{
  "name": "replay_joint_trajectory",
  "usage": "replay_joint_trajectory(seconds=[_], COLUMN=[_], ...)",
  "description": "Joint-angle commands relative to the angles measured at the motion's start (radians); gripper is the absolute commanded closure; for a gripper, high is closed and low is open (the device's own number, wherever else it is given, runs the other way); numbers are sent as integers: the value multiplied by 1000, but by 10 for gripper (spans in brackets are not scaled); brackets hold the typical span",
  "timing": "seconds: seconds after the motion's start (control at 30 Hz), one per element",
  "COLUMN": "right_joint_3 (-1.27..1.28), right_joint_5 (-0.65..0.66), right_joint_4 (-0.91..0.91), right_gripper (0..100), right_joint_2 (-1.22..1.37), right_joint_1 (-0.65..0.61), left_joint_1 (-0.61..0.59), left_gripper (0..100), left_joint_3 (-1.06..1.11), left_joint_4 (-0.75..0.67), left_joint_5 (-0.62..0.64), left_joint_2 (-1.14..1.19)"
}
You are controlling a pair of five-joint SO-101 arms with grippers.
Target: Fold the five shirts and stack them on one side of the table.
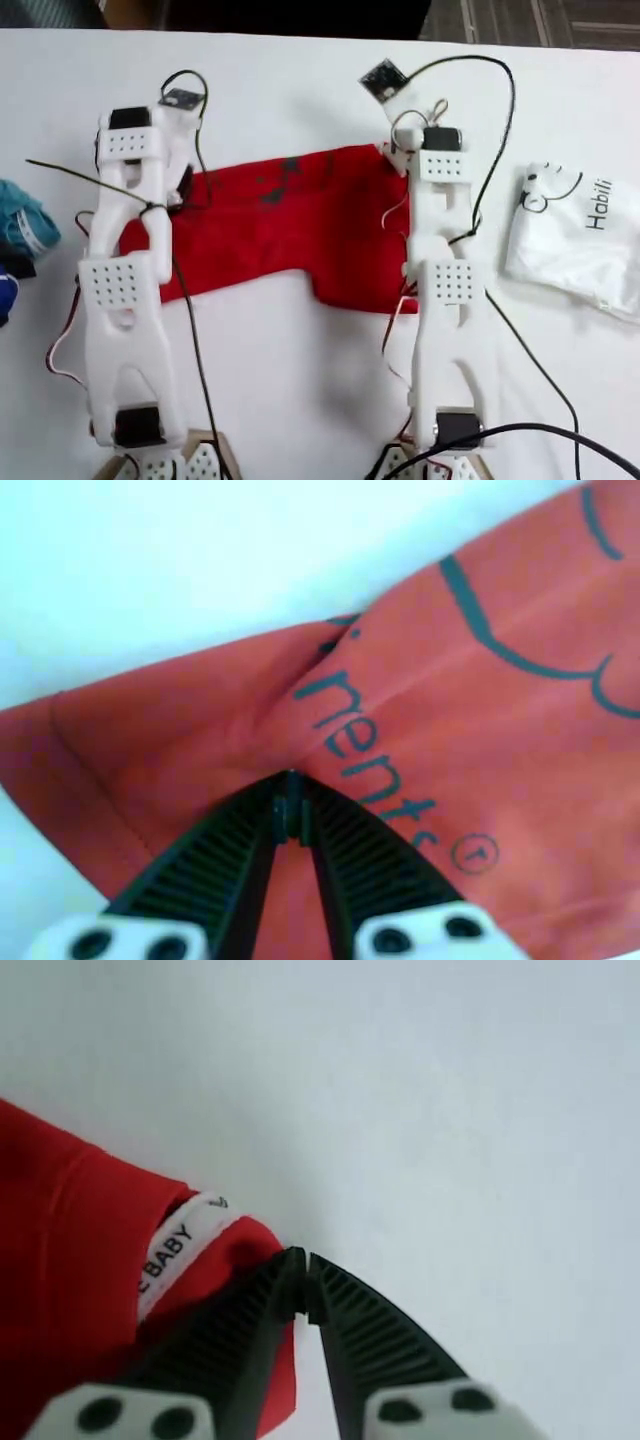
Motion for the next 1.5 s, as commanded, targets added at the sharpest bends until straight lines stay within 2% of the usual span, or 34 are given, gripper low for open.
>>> replay_joint_trajectory(seconds=[0.0,0.13,0.57,0.8,1.0,1.07,1.27,1.47], right_joint_3=[-31,-31,-141,-146,-146,-146,-135,-31], right_joint_5=[41,167,173,167,167,138,-126,-190], right_joint_4=[-30,-24,-10,134,394,475,493,499], right_gripper=[978,978,978,978,978,978,978,975], right_joint_2=[22,42,39,-44,-223,-289,-469,-619], right_joint_1=[73,134,232,163,62,25,8,-19], left_joint_1=[-38,-38,-38,-38,-38,-38,-38,-40], left_gripper=[975,975,975,975,975,975,975,975], left_joint_3=[7,7,7,7,7,7,7,-1], left_joint_4=[-31,-31,-31,-31,-31,-31,-31,-31], left_joint_5=[8,8,8,8,8,8,8,8], left_joint_2=[-3,-3,-3,-3,-3,-3,-3,-3])
